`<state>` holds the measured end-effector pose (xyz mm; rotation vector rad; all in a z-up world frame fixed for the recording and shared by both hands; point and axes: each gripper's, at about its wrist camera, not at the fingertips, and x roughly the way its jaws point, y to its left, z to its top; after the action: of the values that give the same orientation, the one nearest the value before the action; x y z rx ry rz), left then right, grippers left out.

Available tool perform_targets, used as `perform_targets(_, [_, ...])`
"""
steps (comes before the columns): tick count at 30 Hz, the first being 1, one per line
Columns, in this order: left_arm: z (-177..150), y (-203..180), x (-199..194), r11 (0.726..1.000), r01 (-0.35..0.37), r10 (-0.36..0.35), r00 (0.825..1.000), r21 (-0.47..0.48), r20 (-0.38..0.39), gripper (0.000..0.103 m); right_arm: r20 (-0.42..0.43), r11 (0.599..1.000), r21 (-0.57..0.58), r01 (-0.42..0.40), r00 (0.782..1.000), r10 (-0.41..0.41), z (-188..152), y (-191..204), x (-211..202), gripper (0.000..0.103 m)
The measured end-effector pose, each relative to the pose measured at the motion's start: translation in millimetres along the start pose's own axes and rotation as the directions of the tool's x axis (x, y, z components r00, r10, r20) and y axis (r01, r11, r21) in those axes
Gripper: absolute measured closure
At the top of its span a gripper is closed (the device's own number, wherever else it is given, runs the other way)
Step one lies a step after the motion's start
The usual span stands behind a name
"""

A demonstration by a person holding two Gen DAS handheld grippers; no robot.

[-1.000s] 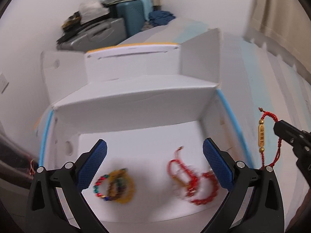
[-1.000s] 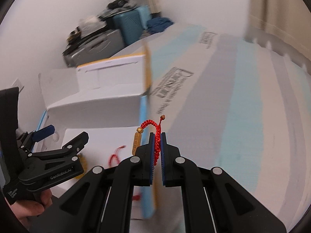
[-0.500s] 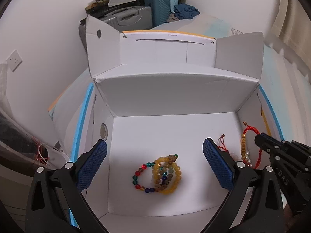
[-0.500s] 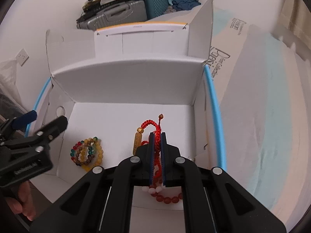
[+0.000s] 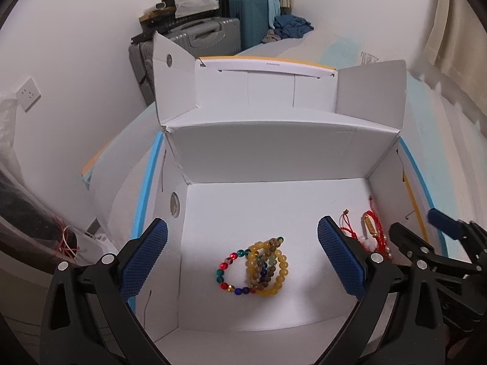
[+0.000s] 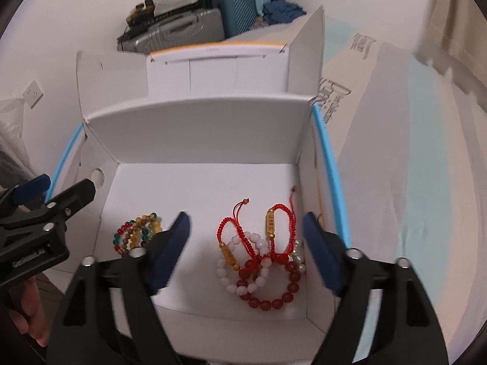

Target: Organize jewelry

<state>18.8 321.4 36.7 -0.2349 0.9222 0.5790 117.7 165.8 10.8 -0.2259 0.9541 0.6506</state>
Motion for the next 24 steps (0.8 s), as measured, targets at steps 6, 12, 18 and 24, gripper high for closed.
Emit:
perform_targets(6, [-11,6,-16,1.000,-0.004,0.004,1.000,-0.007,0.015,0.006,0.036,1.000,0.008,0.028,0.999,-0.028,-10,3,-29,0.014])
perform_targets(12, [-28,10,-36,1.000,-0.005,0.004,0.999,0.008,0.036,0.006,0.068,0.999,0.038,0.037,0.997,-0.040,-30,5,-54,0.008])
perform_targets(18, [-57,21,-49,1.000,0.000,0.000,0.999,0.008,0.041,0.006,0.079,0.996,0.039,0.080,0.993,-0.083,-53,13,-70,0.008])
perform_targets(24, [-76,36,-67,1.000,-0.001,0.002,0.998,-0.018,0.061,0.006,0.118,0.991,0.030,0.129,0.984,-0.132,-72,27,-89,0.008])
